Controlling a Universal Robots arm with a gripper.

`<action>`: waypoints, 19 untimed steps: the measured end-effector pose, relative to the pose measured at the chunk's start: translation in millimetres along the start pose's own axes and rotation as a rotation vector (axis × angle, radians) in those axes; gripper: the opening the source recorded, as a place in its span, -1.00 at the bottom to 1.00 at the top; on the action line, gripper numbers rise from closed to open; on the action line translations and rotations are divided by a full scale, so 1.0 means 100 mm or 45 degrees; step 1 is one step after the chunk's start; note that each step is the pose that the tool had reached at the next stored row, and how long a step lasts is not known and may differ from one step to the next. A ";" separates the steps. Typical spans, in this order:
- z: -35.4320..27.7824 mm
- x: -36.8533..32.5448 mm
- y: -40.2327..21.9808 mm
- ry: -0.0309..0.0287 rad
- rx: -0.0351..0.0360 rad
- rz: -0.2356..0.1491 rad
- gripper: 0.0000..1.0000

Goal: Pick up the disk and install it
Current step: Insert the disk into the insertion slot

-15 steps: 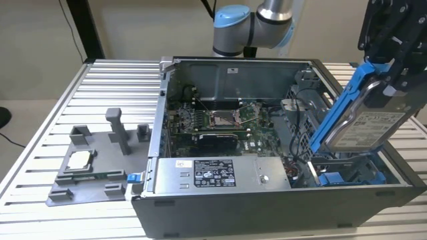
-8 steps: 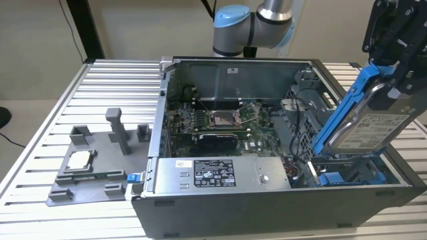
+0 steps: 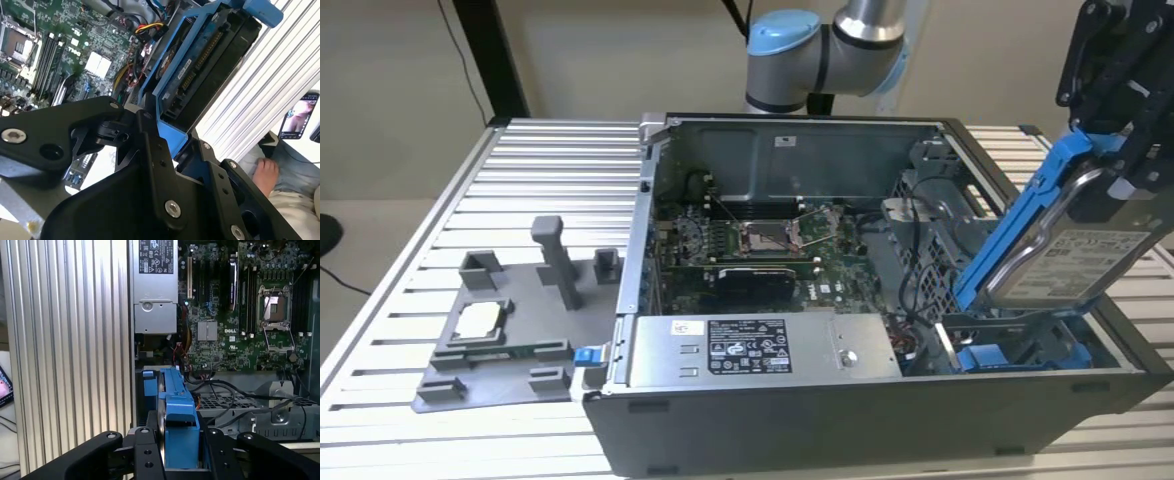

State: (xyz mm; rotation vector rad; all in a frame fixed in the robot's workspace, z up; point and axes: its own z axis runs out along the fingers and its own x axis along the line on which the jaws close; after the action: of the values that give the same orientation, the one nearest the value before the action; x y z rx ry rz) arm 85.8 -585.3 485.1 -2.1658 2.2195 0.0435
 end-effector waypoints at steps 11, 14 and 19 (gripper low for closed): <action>0.003 0.003 -0.004 -0.0038 0.0000 0.000 -1.00; 0.005 0.005 -0.004 -0.0038 -0.0001 0.000 -1.00; 0.015 0.012 -0.004 -0.0037 -0.0001 0.000 -1.00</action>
State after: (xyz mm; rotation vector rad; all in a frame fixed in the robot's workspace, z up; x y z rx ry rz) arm 86.2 -586.4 483.5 -2.1644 2.2179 0.0467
